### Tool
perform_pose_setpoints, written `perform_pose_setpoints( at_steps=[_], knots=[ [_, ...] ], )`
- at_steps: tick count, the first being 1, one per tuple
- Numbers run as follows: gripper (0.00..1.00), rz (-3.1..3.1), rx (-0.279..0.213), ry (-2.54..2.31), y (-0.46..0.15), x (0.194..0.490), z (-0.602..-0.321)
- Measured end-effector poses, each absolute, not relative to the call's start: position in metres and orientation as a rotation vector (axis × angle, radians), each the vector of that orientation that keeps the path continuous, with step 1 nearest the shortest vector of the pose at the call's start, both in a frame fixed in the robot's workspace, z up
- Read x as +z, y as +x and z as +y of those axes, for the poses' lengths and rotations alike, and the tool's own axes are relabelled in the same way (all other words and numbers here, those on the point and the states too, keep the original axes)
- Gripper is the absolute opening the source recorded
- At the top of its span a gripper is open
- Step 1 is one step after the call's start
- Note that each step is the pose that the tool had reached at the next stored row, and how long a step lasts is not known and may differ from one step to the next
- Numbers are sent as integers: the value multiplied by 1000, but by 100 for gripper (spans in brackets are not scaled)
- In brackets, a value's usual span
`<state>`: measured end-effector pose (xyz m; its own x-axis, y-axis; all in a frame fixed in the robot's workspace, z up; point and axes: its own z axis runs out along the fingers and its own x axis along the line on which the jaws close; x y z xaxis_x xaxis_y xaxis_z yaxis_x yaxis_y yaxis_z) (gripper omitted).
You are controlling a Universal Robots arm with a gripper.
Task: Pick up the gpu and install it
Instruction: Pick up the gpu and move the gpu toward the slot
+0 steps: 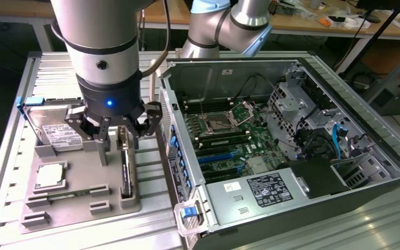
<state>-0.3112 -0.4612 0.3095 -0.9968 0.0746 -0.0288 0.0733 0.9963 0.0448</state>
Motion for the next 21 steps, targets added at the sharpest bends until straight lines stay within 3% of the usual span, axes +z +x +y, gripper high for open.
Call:
perform_pose_setpoints(
  at_steps=[21],
  knots=[
    [54,3107,68,109,-311,284,-458]
  ],
)
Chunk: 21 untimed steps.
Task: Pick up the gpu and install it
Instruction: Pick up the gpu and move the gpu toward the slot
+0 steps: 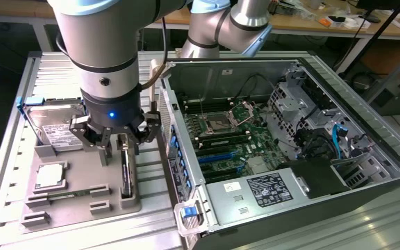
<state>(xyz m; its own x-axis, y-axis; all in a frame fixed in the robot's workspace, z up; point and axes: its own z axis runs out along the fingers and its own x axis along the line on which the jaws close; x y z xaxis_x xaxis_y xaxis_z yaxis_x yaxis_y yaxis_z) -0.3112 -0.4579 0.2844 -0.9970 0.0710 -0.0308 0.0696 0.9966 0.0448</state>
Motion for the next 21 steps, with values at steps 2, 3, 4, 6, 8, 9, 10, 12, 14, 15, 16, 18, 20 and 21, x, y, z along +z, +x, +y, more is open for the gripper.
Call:
perform_pose_setpoints(
  at_steps=[2,3,4,6,8,9,10,12,14,15,16,18,20,21],
  knots=[
    [54,3106,68,109,-311,282,-458],
    [54,3106,68,109,-311,282,-458],
    [54,3106,68,110,-311,281,-458],
    [54,3107,68,109,-311,281,-458],
    [54,3106,68,109,-311,281,-458],
    [54,3106,68,109,-311,281,-458],
    [54,3106,68,109,-311,280,-458],
    [54,3106,68,109,-311,278,-458],
    [54,3106,68,109,-311,276,-458],
    [54,3106,68,109,-311,275,-458],
    [54,3106,68,109,-311,274,-458],
    [54,3106,68,109,-311,271,-458],
    [54,3106,68,109,-311,269,-458],
    [54,3106,68,109,-311,268,-458]
  ],
)
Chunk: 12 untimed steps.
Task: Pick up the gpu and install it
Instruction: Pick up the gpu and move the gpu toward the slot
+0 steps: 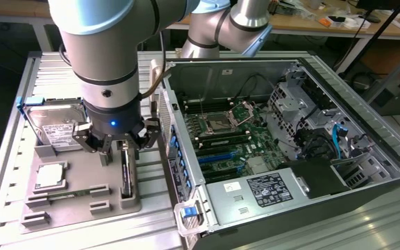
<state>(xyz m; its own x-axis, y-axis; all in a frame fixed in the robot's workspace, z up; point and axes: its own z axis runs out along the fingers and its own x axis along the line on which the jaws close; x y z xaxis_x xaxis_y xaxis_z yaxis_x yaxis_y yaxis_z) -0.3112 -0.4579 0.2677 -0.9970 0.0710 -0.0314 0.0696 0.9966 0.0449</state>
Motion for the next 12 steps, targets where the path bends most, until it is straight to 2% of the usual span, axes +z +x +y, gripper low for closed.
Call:
perform_pose_setpoints(
  at_steps=[12],
  knots=[
    [54,3106,68,109,-311,254,-458]
  ],
)
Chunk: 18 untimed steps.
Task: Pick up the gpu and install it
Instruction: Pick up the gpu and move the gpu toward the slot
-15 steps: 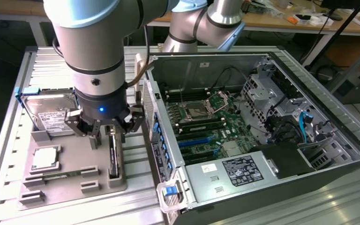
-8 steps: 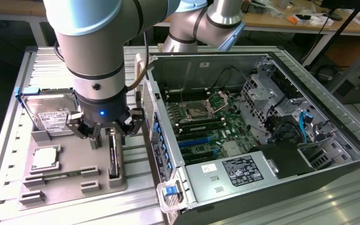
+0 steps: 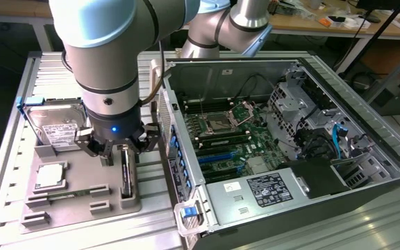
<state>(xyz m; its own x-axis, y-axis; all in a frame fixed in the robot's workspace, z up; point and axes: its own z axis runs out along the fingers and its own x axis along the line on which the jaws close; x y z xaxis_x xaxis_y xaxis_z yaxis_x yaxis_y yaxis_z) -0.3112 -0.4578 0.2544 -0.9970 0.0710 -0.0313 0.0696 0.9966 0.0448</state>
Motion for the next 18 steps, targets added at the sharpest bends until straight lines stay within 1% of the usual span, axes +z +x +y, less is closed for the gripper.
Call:
perform_pose_setpoints(
  at_steps=[8,16,17,18],
  knots=[
    [54,3106,68,109,-311,247,-458],
    [54,3106,68,109,-311,247,-458],
    [53,3106,68,109,-311,247,-458],
    [46,3106,68,109,-311,247,-458]
  ],
)
